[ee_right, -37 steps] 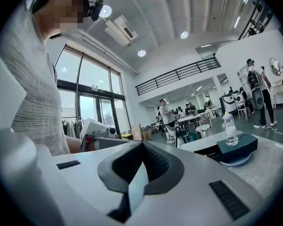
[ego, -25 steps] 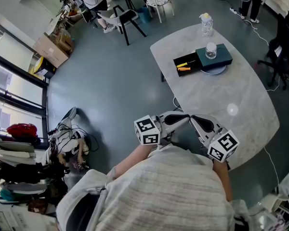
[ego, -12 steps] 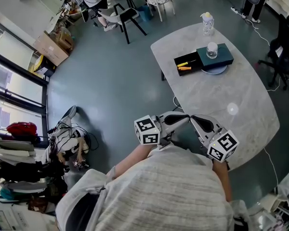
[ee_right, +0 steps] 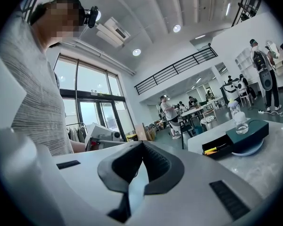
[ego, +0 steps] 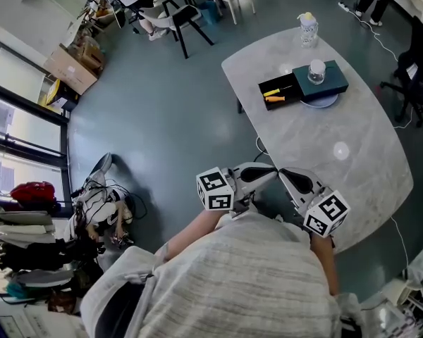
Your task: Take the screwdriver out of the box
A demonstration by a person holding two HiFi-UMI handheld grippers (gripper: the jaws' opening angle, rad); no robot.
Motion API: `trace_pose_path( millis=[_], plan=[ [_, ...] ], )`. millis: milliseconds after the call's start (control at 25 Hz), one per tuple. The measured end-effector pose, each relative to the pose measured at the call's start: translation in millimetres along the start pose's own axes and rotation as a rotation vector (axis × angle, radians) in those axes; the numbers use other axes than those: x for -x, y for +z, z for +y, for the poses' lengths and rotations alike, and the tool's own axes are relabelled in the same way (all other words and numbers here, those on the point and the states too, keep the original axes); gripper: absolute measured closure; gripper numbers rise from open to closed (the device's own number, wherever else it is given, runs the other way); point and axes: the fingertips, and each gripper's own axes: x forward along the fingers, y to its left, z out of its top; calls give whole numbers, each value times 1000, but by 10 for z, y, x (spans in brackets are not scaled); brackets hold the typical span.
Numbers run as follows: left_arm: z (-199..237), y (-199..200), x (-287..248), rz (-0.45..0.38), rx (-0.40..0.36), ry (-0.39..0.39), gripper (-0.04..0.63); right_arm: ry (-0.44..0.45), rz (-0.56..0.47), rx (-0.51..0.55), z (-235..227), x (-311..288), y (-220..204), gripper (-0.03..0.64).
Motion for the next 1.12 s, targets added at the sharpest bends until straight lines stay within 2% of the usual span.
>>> trace_pose_path(
  millis=[160, 680, 920, 1120],
  plan=[
    [248, 82, 103, 3, 13, -16, 577, -12, 0, -5, -101, -266, 17, 607],
    [1086, 687, 486, -18, -36, -94, 578, -55, 27, 42, -415, -1289, 305, 607],
    [1314, 905, 533, -36, -43, -115, 578, -56, 70, 76, -536, -1557, 448, 607],
    [1431, 894, 499, -26, -15, -117, 577, -48, 99, 90, -635, -1618, 420, 606]
  ],
)
